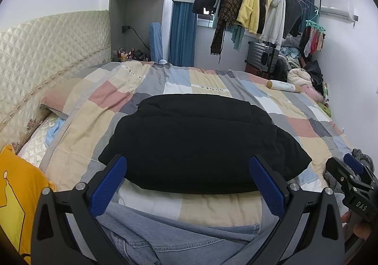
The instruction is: Fold large clothes
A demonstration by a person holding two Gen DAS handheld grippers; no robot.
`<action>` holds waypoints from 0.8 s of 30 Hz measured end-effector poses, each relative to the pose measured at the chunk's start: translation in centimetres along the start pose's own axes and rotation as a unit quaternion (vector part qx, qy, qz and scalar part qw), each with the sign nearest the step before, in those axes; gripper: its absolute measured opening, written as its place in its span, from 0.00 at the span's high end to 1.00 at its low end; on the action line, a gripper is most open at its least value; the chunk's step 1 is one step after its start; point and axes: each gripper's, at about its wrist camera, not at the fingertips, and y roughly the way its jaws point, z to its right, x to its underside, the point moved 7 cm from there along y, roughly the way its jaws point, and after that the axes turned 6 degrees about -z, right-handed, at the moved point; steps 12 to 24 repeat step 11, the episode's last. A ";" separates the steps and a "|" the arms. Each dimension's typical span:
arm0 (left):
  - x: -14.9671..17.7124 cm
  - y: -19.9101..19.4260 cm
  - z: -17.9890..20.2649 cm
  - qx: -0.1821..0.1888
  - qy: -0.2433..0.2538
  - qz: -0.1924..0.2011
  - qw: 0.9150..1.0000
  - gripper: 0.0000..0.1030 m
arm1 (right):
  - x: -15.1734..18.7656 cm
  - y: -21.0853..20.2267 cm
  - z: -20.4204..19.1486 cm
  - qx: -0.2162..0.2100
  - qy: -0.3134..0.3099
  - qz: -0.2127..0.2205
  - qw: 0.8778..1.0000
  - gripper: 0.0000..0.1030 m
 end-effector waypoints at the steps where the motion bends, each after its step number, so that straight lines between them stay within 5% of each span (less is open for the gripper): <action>1: 0.0 0.0 0.0 0.000 0.000 0.000 1.000 0.00 | 0.0 0.0 0.0 0.000 0.000 0.000 1.000 0.00; 24: -0.1 0.1 0.1 0.003 0.000 -0.002 1.000 0.00 | -0.1 -0.1 0.1 0.001 0.000 0.002 1.000 0.00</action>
